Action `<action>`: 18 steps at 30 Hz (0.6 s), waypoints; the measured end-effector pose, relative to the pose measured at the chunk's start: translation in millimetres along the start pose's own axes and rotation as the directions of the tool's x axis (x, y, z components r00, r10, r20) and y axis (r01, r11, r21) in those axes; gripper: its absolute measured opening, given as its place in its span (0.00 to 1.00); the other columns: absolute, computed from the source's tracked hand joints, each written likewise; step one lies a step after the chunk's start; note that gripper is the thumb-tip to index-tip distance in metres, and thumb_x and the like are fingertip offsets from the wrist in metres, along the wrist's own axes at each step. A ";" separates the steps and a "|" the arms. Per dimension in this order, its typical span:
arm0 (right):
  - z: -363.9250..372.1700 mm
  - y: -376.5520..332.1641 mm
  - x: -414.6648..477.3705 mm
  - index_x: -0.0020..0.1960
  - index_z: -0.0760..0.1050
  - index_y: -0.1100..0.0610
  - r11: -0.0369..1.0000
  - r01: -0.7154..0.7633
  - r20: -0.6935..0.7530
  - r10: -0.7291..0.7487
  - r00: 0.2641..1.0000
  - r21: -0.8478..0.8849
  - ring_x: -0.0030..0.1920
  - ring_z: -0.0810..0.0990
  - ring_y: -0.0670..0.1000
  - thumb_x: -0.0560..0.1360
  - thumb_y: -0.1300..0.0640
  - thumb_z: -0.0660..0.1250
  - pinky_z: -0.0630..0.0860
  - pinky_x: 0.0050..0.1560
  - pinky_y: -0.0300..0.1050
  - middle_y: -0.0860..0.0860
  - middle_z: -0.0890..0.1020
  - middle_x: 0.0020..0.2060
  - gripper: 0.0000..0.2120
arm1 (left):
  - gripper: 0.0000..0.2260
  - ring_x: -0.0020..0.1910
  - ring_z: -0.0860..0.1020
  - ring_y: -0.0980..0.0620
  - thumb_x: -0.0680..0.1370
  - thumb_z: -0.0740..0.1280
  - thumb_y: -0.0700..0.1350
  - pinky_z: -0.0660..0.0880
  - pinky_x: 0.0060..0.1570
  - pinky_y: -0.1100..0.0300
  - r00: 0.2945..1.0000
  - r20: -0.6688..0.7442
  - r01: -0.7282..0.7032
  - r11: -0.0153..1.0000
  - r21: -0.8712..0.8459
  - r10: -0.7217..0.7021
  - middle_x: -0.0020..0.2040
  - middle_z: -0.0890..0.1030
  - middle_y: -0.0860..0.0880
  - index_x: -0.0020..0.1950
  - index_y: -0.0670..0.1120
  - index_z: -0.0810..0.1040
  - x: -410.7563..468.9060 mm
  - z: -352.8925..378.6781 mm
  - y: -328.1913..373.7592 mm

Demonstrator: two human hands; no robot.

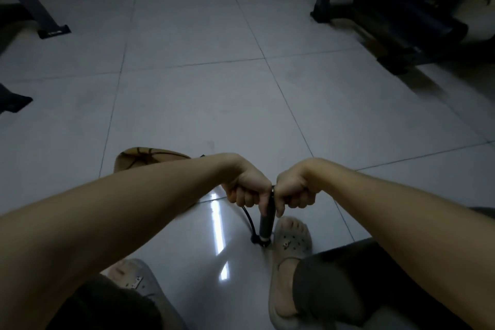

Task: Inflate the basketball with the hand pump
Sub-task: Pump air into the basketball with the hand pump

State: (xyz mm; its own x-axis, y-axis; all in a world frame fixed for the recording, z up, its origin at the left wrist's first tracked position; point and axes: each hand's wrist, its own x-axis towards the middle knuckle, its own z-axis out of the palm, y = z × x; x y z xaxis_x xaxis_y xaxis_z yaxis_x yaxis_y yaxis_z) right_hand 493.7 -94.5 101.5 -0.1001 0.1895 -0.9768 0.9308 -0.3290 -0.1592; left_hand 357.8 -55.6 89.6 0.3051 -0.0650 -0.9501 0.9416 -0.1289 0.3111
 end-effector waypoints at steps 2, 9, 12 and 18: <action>-2.8 -6.4 -15.9 0.36 0.69 0.51 1.000 -0.018 0.005 0.018 1.000 -0.019 0.24 0.57 0.46 0.76 0.57 0.69 0.55 0.26 0.38 0.47 0.62 0.25 0.13 | 0.18 0.19 0.53 0.58 0.80 0.65 0.42 0.49 0.22 0.65 1.000 -0.008 0.020 1.000 0.008 -0.020 0.23 0.57 0.56 0.31 0.52 0.67 -17.8 1.3 2.7; -68.9 -26.6 -155.8 0.32 0.61 0.51 0.996 0.090 -0.163 -0.086 0.983 0.020 0.21 0.54 0.45 0.78 0.56 0.67 0.51 0.23 0.37 0.47 0.59 0.23 0.20 | 0.21 0.20 0.54 0.58 0.81 0.63 0.43 0.49 0.21 0.65 0.979 -0.181 -0.089 0.996 0.006 0.088 0.24 0.58 0.55 0.31 0.52 0.60 -165.4 -45.2 42.4; -72.7 -25.5 -166.6 0.30 0.60 0.50 0.994 0.103 -0.191 -0.093 0.977 0.042 0.23 0.53 0.46 0.78 0.57 0.67 0.50 0.24 0.38 0.47 0.58 0.24 0.22 | 0.20 0.21 0.54 0.57 0.80 0.64 0.43 0.49 0.22 0.65 0.971 -0.219 -0.089 0.995 0.050 0.098 0.25 0.57 0.55 0.31 0.52 0.60 -174.7 -51.6 49.2; -34.9 -12.9 -57.2 0.33 0.65 0.51 0.998 0.060 -0.155 -0.063 0.986 -0.025 0.25 0.56 0.47 0.75 0.59 0.69 0.53 0.27 0.40 0.48 0.60 0.26 0.16 | 0.19 0.21 0.53 0.57 0.78 0.65 0.40 0.47 0.24 0.65 0.987 -0.160 0.006 0.999 0.033 -0.001 0.24 0.57 0.55 0.29 0.52 0.64 -62.9 -27.1 17.8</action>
State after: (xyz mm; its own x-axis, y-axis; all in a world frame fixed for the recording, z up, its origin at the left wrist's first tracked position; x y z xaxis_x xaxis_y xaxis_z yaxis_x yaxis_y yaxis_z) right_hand 499.7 -68.8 164.5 -0.1026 0.3507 -0.9309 0.9316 -0.2940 -0.2135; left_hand 359.3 -27.0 154.3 0.3232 0.0940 -0.9416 0.9382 -0.1618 0.3059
